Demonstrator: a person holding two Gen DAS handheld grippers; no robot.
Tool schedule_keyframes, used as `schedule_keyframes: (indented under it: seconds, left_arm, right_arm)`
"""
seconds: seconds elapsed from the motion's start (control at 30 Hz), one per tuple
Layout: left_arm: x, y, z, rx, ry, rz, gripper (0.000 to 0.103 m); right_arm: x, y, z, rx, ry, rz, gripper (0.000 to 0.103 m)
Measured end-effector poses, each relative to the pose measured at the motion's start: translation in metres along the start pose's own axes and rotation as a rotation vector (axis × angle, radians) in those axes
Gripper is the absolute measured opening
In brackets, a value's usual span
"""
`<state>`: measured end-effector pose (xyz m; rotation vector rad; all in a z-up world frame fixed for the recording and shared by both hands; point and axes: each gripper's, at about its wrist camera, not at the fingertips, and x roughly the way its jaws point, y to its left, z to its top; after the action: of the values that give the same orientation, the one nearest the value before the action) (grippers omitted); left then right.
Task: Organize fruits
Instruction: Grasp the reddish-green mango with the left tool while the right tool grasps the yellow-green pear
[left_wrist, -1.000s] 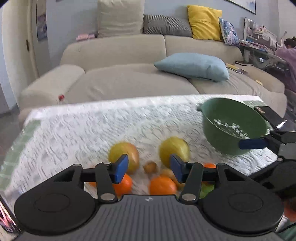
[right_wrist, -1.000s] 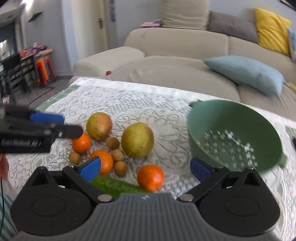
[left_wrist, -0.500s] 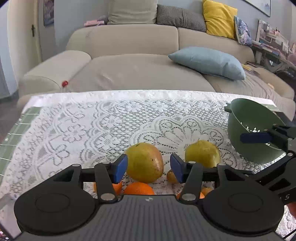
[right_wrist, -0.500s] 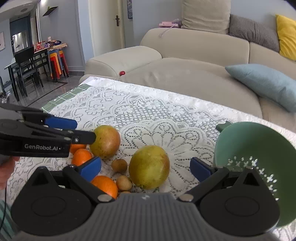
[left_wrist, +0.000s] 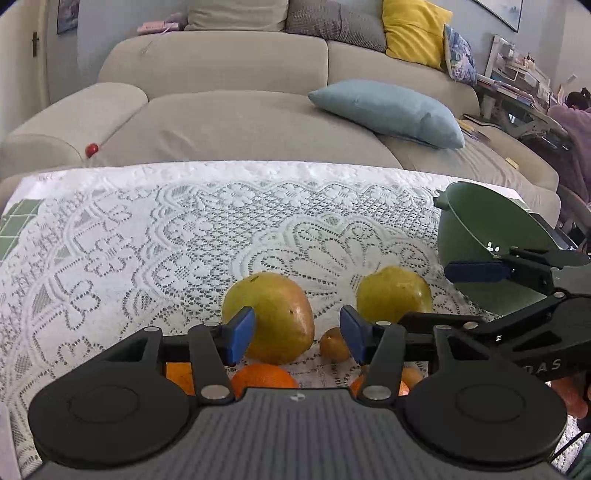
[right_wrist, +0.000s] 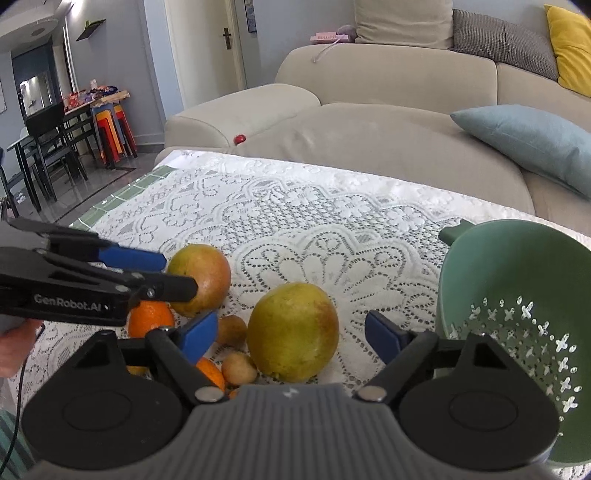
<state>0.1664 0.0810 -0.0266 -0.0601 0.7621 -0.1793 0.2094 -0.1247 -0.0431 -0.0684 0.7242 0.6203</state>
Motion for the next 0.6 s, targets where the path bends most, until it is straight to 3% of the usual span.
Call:
schedule_keyframes:
  seconds: [0.23,0.6]
  left_arm:
    - [0.007,0.006,0.000,-0.016,0.007,0.031,0.076]
    - [0.023,0.005,0.003,-0.018,0.010,0.103,0.083]
  right_arm:
    - [0.001,0.009,0.001,-0.025,0.005,0.013,0.068]
    - [0.018,0.011,-0.002,-0.021,0.018,-0.066,0.069]
